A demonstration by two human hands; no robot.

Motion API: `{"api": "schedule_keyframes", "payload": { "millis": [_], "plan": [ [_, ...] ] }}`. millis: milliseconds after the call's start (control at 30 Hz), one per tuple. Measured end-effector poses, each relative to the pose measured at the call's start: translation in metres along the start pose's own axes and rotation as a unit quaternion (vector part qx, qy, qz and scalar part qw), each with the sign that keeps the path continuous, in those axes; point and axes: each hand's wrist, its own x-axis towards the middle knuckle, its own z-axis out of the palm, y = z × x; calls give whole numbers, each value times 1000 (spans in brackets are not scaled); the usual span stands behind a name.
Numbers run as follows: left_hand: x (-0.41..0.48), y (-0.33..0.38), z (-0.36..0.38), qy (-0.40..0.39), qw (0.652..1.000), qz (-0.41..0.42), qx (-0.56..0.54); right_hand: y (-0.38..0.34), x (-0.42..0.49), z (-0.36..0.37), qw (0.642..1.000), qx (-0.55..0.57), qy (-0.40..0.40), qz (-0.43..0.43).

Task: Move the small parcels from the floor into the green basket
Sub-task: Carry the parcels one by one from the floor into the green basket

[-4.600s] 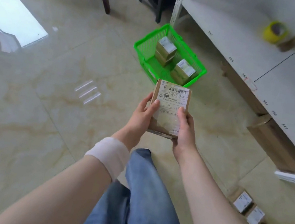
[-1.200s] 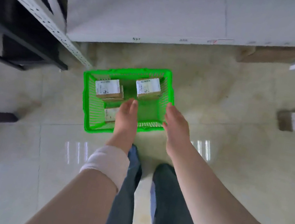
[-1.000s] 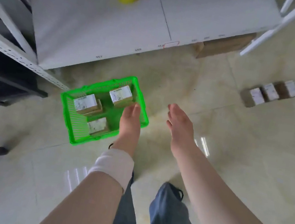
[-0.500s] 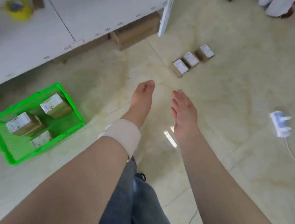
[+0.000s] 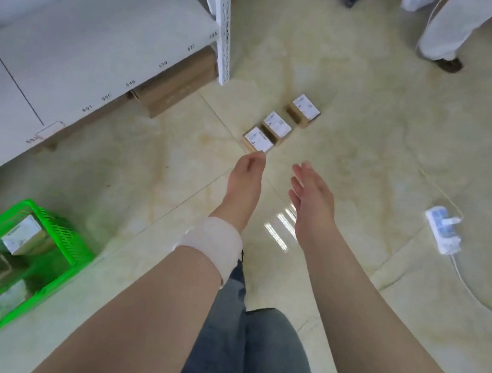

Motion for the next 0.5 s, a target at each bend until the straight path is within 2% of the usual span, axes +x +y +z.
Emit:
{"api": "schedule_keyframes", "payload": {
  "millis": [267,500],
  "plan": [
    [84,57,127,-17,999,-22,30,-93,113,-69,999,7,35,28],
    [161,84,243,34,996,-75,-24,-180,235,-124,999,-32,-7,30]
  ]
}}
